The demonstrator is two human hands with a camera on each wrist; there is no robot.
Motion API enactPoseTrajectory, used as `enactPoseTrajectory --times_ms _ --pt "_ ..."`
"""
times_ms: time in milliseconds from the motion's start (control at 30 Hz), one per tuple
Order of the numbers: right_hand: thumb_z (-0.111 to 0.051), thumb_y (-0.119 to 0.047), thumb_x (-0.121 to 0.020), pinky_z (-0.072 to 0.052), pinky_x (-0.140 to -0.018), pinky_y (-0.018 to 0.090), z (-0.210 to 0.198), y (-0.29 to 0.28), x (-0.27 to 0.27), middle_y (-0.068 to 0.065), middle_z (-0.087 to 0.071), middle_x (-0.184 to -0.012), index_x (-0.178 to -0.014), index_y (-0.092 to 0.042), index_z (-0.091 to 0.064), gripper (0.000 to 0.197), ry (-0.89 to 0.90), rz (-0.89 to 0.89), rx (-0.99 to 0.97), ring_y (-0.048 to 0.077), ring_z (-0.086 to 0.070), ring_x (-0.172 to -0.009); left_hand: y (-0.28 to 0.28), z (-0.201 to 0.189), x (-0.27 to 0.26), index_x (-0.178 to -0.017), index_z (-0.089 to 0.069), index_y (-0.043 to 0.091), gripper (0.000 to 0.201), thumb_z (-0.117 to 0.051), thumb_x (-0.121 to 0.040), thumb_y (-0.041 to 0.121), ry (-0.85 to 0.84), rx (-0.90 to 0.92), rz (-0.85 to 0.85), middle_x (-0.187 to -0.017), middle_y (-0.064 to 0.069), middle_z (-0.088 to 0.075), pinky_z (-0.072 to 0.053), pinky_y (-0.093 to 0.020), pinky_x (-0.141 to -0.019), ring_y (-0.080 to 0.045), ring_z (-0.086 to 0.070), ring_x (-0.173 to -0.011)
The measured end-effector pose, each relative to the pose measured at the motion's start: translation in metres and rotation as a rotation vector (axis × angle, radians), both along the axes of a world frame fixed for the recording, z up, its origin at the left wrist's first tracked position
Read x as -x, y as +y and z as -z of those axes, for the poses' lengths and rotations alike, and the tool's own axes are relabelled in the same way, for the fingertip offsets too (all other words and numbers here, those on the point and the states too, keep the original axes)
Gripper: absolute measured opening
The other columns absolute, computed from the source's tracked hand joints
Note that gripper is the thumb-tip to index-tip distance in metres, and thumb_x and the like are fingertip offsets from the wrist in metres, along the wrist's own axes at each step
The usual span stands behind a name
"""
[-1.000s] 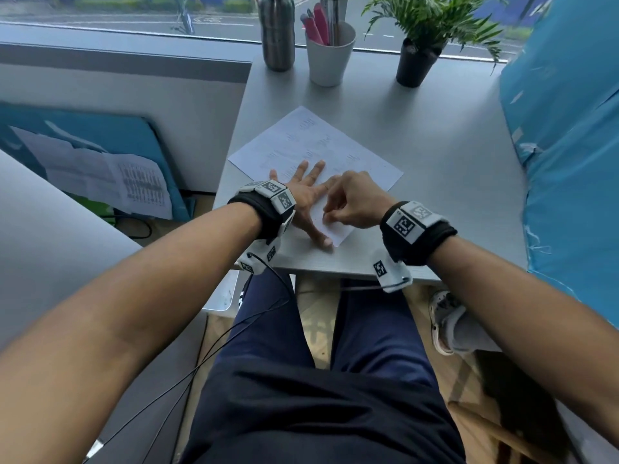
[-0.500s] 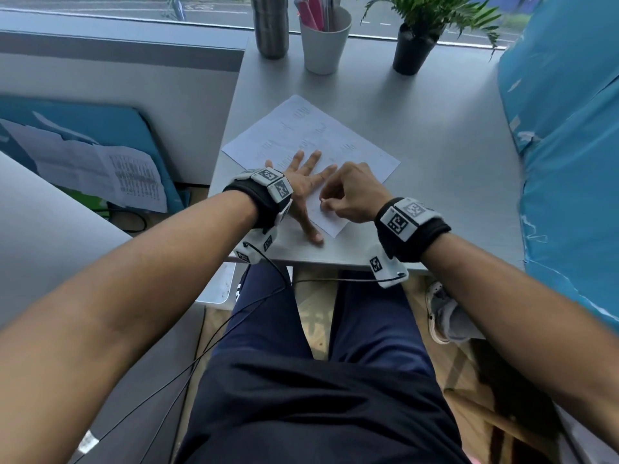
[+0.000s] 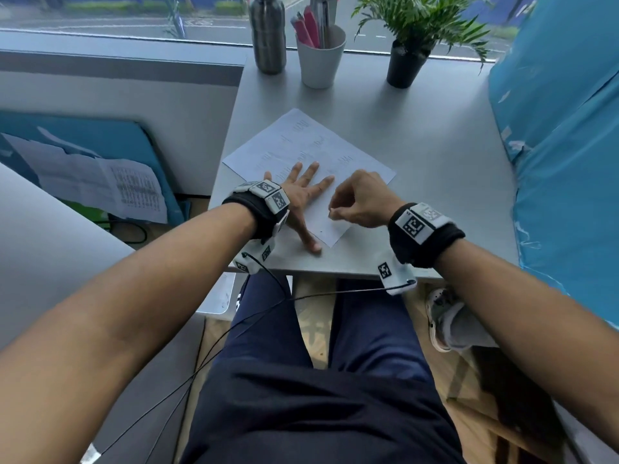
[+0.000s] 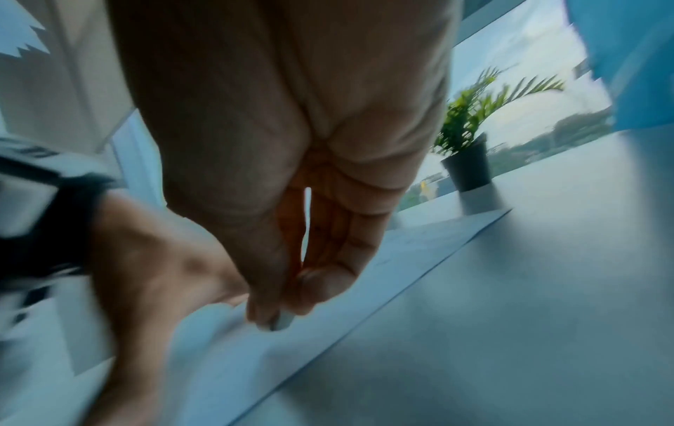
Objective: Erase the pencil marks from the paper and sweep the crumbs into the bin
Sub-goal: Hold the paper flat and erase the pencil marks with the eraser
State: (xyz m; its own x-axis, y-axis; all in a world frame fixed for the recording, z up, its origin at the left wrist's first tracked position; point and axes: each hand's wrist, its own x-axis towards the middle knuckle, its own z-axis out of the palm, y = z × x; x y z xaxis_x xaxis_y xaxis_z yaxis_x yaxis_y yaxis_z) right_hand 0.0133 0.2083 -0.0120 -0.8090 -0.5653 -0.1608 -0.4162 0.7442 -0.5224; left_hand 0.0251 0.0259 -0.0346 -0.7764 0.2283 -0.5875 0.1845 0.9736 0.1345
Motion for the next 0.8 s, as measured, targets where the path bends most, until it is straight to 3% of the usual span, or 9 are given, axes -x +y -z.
enactPoseTrajectory --times_ms 100,167,267,367,500,600,700,800 --pt "-0.077 -0.021 -0.076 -0.042 -0.084 0.02 -0.004 0.023 0.038 0.0 -0.071 -0.073 -0.082 -0.017 -0.075 0.007 0.066 0.221 0.025 0.011 -0.061 -0.068 -0.002 0.002 0.0 -0.142 0.026 0.051 0.15 -0.066 -0.031 0.091 0.01 -0.016 -0.011 -0.151 0.013 0.039 0.013 -0.073 -0.102 -0.02 0.034 -0.141" --pt "-0.076 -0.021 -0.076 -0.047 -0.082 0.022 0.003 0.035 0.051 0.0 -0.07 -0.073 -0.081 -0.019 -0.074 0.006 0.017 0.246 -0.052 0.013 -0.062 -0.071 0.0 0.006 -0.001 -0.144 0.023 0.05 0.141 -0.06 -0.039 0.094 0.033 -0.011 -0.014 -0.152 0.013 0.038 0.014 -0.072 -0.102 -0.02 0.033 -0.142" --pt "-0.076 -0.027 -0.076 -0.044 -0.079 0.02 0.012 0.041 0.057 -0.002 -0.067 -0.074 -0.082 -0.024 -0.074 0.006 -0.037 0.242 -0.086 0.014 -0.061 -0.076 0.001 0.013 0.0 -0.145 0.021 0.049 0.121 -0.051 -0.058 0.092 0.057 -0.013 -0.031 -0.153 0.014 0.036 0.014 -0.071 -0.103 -0.019 0.03 -0.143" --pt "-0.078 -0.029 -0.076 -0.043 -0.075 0.02 0.01 0.042 0.06 -0.003 -0.068 -0.078 -0.083 -0.025 -0.075 0.009 -0.087 0.247 -0.09 0.013 -0.061 -0.076 -0.008 0.012 0.005 -0.149 0.015 0.045 0.086 -0.035 -0.086 0.076 0.072 -0.043 -0.015 -0.157 0.012 0.028 0.007 -0.071 -0.108 -0.019 0.021 -0.147" --pt "-0.08 -0.029 -0.073 -0.041 -0.072 0.019 0.006 0.041 0.063 -0.005 -0.069 -0.078 -0.085 -0.026 -0.076 0.013 -0.118 0.258 -0.107 0.011 -0.061 -0.075 -0.023 -0.002 0.007 -0.156 0.003 0.018 0.067 -0.027 -0.103 0.046 0.241 0.073 -0.111 -0.163 -0.004 0.011 0.001 -0.06 -0.116 -0.023 0.005 -0.15" --pt "-0.081 -0.029 -0.072 -0.048 -0.061 0.019 0.002 0.038 0.064 0.001 -0.073 -0.079 -0.084 -0.026 -0.077 0.013 -0.129 0.262 -0.133 0.015 -0.066 -0.07 -0.008 -0.009 -0.017 -0.156 -0.002 0.014 0.068 -0.028 -0.103 0.047 0.294 -0.073 0.165 -0.162 -0.003 0.011 0.005 -0.046 -0.119 -0.018 0.008 -0.15" --pt "-0.081 -0.027 -0.071 -0.055 -0.059 0.023 -0.003 0.035 0.061 0.006 -0.075 -0.08 -0.082 -0.024 -0.077 0.012 -0.134 0.251 -0.153 0.016 -0.065 -0.061 0.01 -0.004 -0.05 -0.156 -0.002 0.02 0.068 -0.031 -0.101 0.049 0.162 -0.199 0.478 -0.162 0.003 0.011 0.007 -0.04 -0.118 -0.014 0.011 -0.148" --pt "-0.081 -0.028 -0.07 -0.055 -0.059 0.022 -0.003 0.035 0.06 0.006 -0.075 -0.078 -0.081 -0.025 -0.077 0.012 -0.124 0.257 -0.148 0.015 -0.064 -0.059 0.001 0.007 -0.057 -0.156 0.003 0.028 0.07 -0.027 -0.099 0.056 0.139 -0.146 0.532 -0.161 0.006 0.016 0.009 -0.04 -0.117 -0.014 0.015 -0.148"
